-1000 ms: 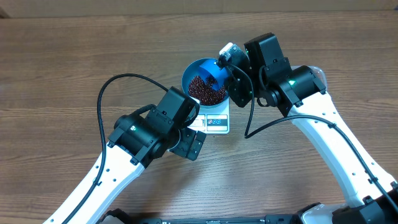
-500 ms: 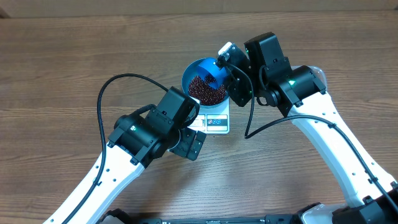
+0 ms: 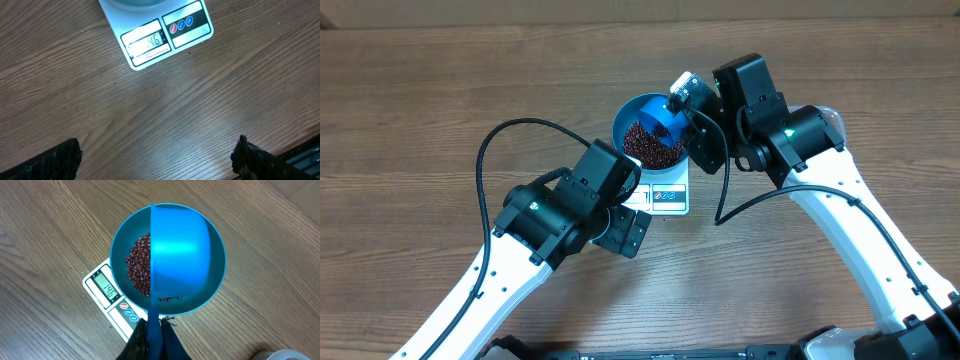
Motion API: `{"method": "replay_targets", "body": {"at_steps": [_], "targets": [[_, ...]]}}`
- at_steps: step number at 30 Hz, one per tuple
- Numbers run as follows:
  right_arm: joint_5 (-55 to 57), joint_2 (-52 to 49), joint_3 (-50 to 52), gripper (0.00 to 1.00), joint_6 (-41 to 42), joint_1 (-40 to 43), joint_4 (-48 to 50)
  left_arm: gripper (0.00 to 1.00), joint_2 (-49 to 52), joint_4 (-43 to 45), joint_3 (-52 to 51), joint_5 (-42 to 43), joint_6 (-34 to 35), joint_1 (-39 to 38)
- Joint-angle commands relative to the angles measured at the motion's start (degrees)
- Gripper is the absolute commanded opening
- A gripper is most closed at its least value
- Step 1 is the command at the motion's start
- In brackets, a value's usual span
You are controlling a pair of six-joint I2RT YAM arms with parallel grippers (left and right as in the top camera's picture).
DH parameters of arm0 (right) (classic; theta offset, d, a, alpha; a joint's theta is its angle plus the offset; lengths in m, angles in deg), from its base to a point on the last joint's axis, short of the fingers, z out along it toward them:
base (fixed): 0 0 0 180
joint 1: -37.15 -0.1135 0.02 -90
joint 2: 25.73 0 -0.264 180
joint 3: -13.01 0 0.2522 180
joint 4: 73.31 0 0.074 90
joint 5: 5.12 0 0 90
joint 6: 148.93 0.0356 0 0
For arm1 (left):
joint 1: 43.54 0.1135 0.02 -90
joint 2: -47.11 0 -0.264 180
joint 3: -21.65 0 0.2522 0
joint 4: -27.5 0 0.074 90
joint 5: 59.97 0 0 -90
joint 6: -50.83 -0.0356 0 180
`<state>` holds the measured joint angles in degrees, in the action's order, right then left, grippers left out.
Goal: Scoop item into bowl and weigh 150g on scale
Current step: 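Keep tipping the blue scoop over the bowl to trickle beans in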
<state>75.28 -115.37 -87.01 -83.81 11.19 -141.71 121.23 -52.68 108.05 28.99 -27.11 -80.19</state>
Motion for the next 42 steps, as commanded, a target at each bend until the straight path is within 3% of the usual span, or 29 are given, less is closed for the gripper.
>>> {"method": "replay_targets", "body": {"at_steps": [1, 17, 42], "targets": [[0.1, -0.1, -1.5, 0.04, -0.5, 0.0, 0.4, 1.0, -1.1, 0.0, 0.4, 0.5, 0.8, 0.3], [0.0, -0.1, -1.5, 0.04, 6.1, 2.6, 1.2, 1.0, -1.1, 0.0, 0.4, 0.5, 0.8, 0.3], [-0.8, -1.3, -1.4, 0.04, 6.9, 2.6, 1.6, 1.0, -1.1, 0.0, 0.4, 0.5, 0.8, 0.3]]}}
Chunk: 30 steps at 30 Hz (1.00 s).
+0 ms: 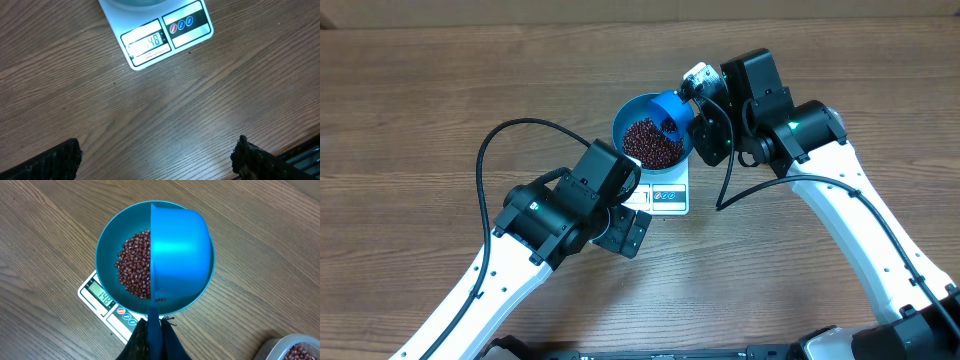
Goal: Scoop item into bowl and weigh 150g on scale
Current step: 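Keep tipping the blue scoop over the bowl to trickle beans in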
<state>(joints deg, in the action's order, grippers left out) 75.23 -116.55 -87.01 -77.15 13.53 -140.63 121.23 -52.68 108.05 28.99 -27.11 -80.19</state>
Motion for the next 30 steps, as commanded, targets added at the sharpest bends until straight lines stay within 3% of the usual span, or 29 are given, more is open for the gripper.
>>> {"method": "replay_targets", "body": {"at_steps": [1, 3, 30], "targets": [[-1.7, -0.1, -1.4, 0.04, -0.4, 0.2, 0.4, 1.0, -1.1, 0.0, 0.4, 0.5, 0.8, 0.3], [-4.2, -0.1, -1.4, 0.04, -3.9, 0.2, 0.0, 1.0, -1.1, 0.0, 0.4, 0.5, 0.8, 0.3], [-3.9, -0.1, -1.4, 0.04, -2.8, 0.2, 0.3, 1.0, -1.1, 0.0, 0.4, 0.5, 0.8, 0.3]]}}
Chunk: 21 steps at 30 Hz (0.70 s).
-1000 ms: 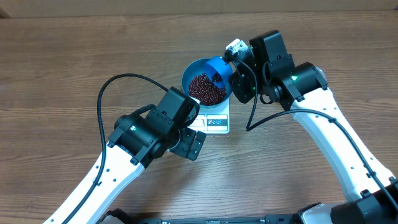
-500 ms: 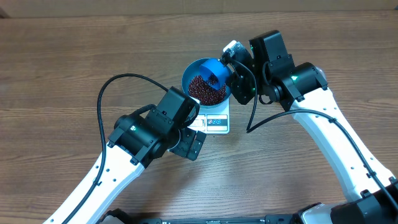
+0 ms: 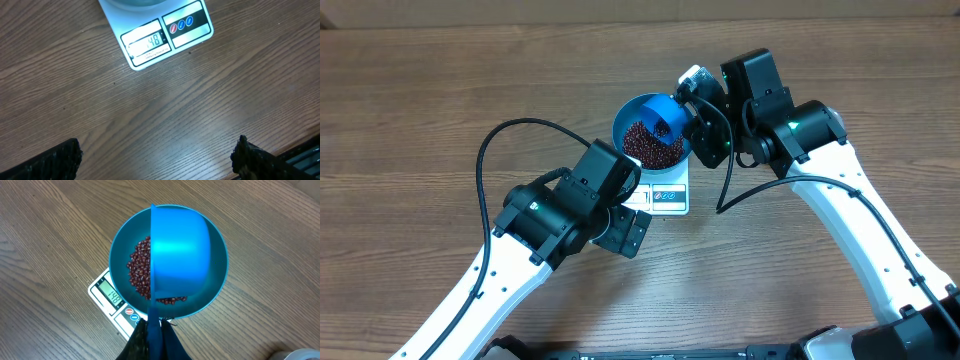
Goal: Scoop item into bowl and weigh 150g on scale
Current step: 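Keep tipping the blue scoop over the bowl to trickle beans in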
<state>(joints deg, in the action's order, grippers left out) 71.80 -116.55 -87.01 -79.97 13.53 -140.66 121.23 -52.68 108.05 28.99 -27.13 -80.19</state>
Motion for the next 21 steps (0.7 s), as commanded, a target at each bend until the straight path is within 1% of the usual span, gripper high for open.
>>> {"method": "replay_targets", "body": {"at_steps": [1, 6, 19, 21], "targets": [[-0.5, -0.1, -1.4, 0.04, 0.0, 0.2, 0.3, 1.0, -1.1, 0.0, 0.4, 0.5, 0.8, 0.3], [3.0, -0.1, -1.4, 0.04, 3.3, 0.2, 0.7, 1.0, -1.1, 0.0, 0.4, 0.5, 0.8, 0.3], [2.9, -0.1, -1.4, 0.04, 3.2, 0.2, 0.4, 1.0, -1.1, 0.0, 0.4, 0.5, 0.8, 0.3], [2.3, -0.1, -1.4, 0.04, 1.7, 0.2, -0.2, 1.0, -1.1, 0.0, 0.4, 0.5, 0.8, 0.3]]}}
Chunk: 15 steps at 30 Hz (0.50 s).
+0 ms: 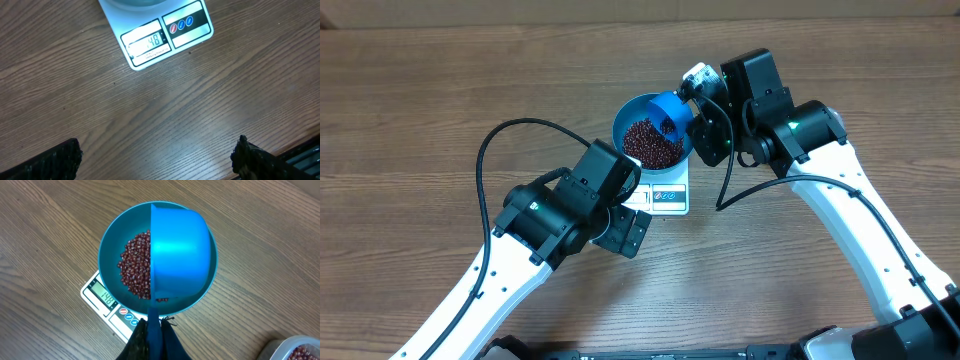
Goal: Scoop item into bowl and weigh 150g on scale
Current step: 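Keep tipping the blue scoop over the bowl to trickle beans in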
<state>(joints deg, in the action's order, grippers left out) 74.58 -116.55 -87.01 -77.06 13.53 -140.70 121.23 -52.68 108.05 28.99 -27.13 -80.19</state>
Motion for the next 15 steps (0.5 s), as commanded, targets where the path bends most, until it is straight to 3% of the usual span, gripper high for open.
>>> {"method": "replay_targets", "body": {"at_steps": [1, 15], "targets": [[-0.5, -0.1, -1.4, 0.04, -2.1, 0.2, -0.5, 1.0, -1.1, 0.0, 0.4, 0.5, 0.8, 0.3], [-1.3, -0.1, -1.4, 0.04, -4.3, 0.2, -1.1, 1.0, -1.1, 0.0, 0.4, 0.5, 0.8, 0.3]]}}
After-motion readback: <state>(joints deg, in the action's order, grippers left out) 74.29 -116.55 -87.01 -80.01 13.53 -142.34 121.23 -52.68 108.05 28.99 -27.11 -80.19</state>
